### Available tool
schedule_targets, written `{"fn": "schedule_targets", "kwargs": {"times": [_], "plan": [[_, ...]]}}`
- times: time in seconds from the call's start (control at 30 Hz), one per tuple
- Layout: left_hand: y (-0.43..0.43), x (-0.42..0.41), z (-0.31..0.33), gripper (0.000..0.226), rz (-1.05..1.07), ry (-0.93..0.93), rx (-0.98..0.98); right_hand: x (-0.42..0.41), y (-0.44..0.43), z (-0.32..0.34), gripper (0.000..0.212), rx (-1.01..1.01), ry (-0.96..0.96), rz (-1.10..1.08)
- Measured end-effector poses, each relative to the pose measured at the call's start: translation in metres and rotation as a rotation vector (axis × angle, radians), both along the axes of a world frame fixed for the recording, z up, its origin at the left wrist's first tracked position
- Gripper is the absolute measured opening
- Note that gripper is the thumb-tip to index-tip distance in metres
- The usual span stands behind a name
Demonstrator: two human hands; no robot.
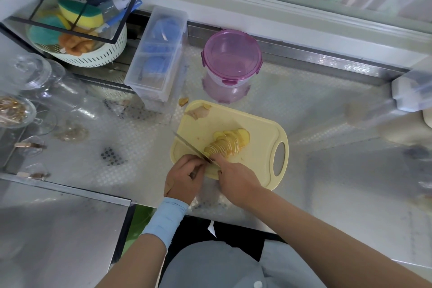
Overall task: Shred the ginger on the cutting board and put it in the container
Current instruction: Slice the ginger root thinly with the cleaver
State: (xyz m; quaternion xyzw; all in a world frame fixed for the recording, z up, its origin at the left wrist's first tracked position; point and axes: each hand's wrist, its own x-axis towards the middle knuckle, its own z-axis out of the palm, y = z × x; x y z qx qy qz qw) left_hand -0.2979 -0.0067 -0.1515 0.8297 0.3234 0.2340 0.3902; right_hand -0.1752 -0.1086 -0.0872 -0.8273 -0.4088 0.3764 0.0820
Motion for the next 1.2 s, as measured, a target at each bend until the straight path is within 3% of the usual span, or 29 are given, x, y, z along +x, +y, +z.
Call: {"fn": "schedule_targets", "kwargs": {"times": [0.17, 0.5, 0.77, 1.2], "plan": [[0.001, 0.000, -0.006, 0.011, 0.018, 0.047, -0.020, 0.007, 0.000, 0.006, 0.039, 0.004, 0.040, -0.032], [0.002, 0.002, -0.004, 0.020, 0.022, 0.016, 0.075, -0.006, -0.022, 0.030, 0.061, 0.013, -0.047, -0.001], [0.000, 0.002, -0.001, 0.022, 0.027, -0.002, 0.080, -0.011, -0.029, 0.030, 0.064, -0.033, -0.041, -0.023], [-0.002, 0.003, -0.002, 0.022, 0.050, -0.001, 0.068, -0.006, -0.024, 0.032, 0.052, -0.054, -0.049, 0.007]]}}
